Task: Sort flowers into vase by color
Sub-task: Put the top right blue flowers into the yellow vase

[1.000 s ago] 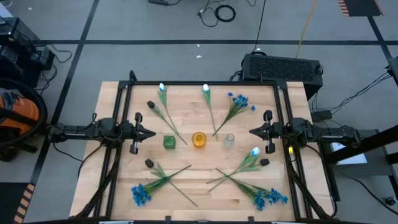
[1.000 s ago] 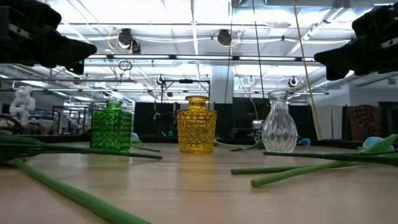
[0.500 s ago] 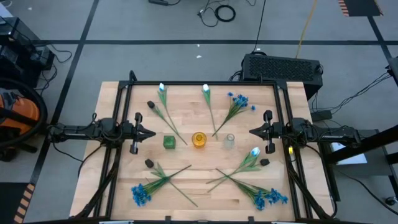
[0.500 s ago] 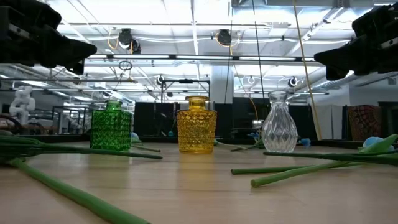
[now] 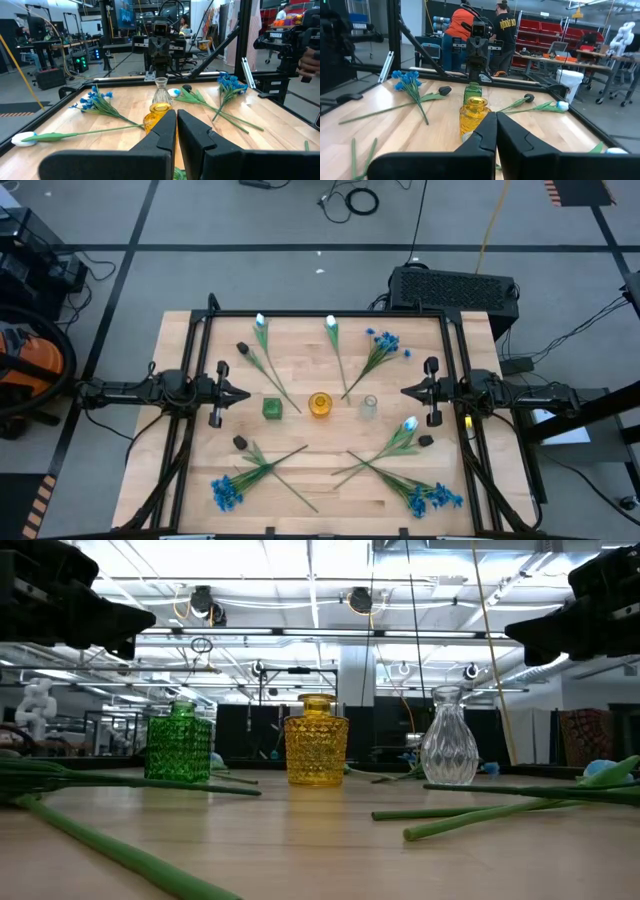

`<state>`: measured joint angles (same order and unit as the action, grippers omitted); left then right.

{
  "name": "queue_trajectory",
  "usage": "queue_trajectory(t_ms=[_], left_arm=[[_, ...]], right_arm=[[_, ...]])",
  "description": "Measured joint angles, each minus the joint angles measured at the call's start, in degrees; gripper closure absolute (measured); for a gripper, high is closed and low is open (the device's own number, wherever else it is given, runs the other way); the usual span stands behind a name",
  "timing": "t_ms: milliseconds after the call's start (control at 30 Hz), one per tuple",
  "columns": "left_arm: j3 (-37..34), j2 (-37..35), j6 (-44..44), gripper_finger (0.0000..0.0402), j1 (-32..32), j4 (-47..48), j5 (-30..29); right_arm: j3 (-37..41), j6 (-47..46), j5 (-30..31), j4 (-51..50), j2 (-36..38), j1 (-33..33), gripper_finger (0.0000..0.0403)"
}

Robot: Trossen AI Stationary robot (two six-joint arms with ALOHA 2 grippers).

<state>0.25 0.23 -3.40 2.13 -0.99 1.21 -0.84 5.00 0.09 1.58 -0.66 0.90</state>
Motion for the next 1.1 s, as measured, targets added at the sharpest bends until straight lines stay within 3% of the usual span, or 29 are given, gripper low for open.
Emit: queue_trajectory(t_ms=[167,300,467,800,933,1100], left_arm=[[0.00,0.00,0.02,0.0377,0.01,0.00,0.00],[0.00,0.01,0.02,0.0377,0.02,0.00,0.00],[0.01,0.00,0.01,0.0377,0.00,0.00,0.00],[0.00,0.00,0.00,0.0377,0.01,0.00,0.00],[0.02,0.00,0.00,0.0377,0.00,0.00,0.00],[0.01,0.00,0.02,0.0377,0.01,0.00,0.00]], right_arm=[[0.00,-9.35,-0.03,0.02,0.00,-0.01,0.0403],[-1.45,-11.47,1.87,0.66,-0.05,0.01,0.0403],[-11.32,-11.85,1.74,-4.02,-3.22,0.01,0.0403],[-45.02,-17.36,7.38,-23.89,-25.89,0.01,0.0403],[-51.15,-18.07,7.12,-25.06,-33.67,-0.62,0.0403],[-52.48,-19.05,7.33,-25.47,-39.99,-1.02,0.0403]])
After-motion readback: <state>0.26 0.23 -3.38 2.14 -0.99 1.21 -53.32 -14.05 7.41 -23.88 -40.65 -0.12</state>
